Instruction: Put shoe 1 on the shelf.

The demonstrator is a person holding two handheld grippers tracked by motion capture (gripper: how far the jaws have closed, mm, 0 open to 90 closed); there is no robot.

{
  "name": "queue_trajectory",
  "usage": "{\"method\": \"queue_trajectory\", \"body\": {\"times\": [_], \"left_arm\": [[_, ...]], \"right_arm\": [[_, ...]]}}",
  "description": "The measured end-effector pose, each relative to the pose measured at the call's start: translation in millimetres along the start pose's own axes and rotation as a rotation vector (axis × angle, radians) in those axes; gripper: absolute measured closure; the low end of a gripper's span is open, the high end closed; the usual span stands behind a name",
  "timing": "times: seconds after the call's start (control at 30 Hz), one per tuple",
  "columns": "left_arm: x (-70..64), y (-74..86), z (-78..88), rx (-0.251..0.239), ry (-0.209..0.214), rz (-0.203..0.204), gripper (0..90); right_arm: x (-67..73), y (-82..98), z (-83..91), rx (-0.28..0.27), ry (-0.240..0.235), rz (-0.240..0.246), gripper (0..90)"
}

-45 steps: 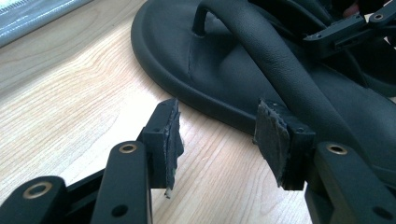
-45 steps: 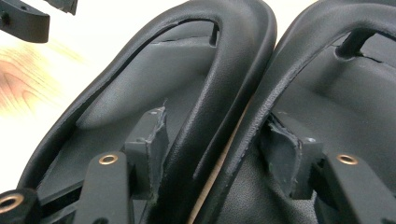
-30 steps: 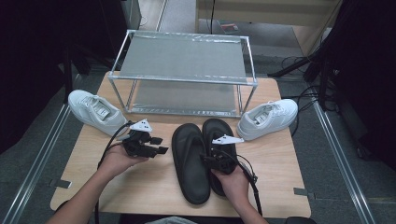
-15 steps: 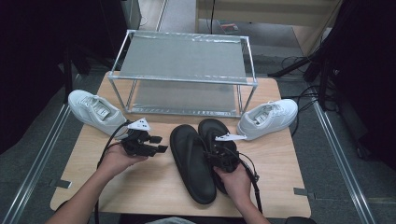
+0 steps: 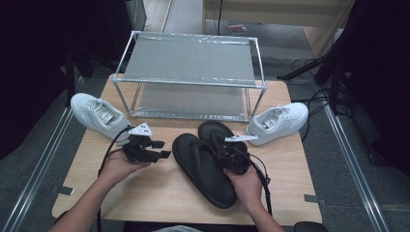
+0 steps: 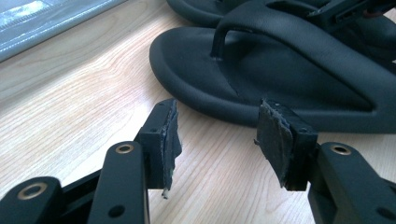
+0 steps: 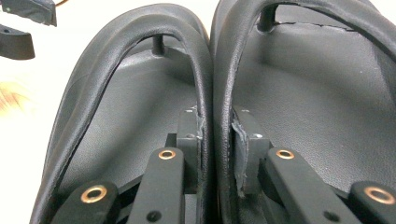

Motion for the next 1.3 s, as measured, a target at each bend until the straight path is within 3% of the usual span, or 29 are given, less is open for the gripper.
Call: {"method": "queue_trajectory", "body": {"times": [0.2,0.4,0.87,1.0,1.07,1.17,1.3], "left_arm": [[-0.2,4.8,5.5,-0.008,-0.008,0.015,48.1],[-6.7,6.9,14.1,-0.057,0.030,0.017,44.7],[-13.6,17.4,22.0,-0.041,0.001,0.026,43.8],[-15.4,19.0,22.6,-0.038,-0.004,0.024,43.7],[-15.4,19.4,22.1,-0.037,-0.004,0.026,43.7],[-14.8,19.6,21.8,-0.038,-0.008,0.027,43.7],[-14.5,19.6,22.3,-0.038,-0.005,0.025,43.7]], "right_arm": [[1.8,-7.5,-0.8,-0.009,-0.006,0.017,76.1],[3.5,-15.4,-4.6,-0.015,-0.006,0.038,76.1],[5.0,-43.4,-15.7,-0.047,-0.023,0.046,76.0],[4.3,-53.8,-25.4,-0.052,-0.015,0.032,76.0],[4.5,-60.8,-33.9,-0.066,0.007,0.049,76.0],[2.4,-71.4,-44.3,-0.085,0.020,0.034,75.9],[-1.4,-86.9,-58.1,-0.116,0.021,-0.030,75.9]]}}
Point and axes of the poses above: each handheld gripper's, and its own axes: z roughly backward along the jaws, y roughly out of its underside, x roughly to its left, the point moved 4 cm from there along -z, roughly forward along the jaws, and after that the axes turned 5 degrees about -z, right-handed, at the moved point
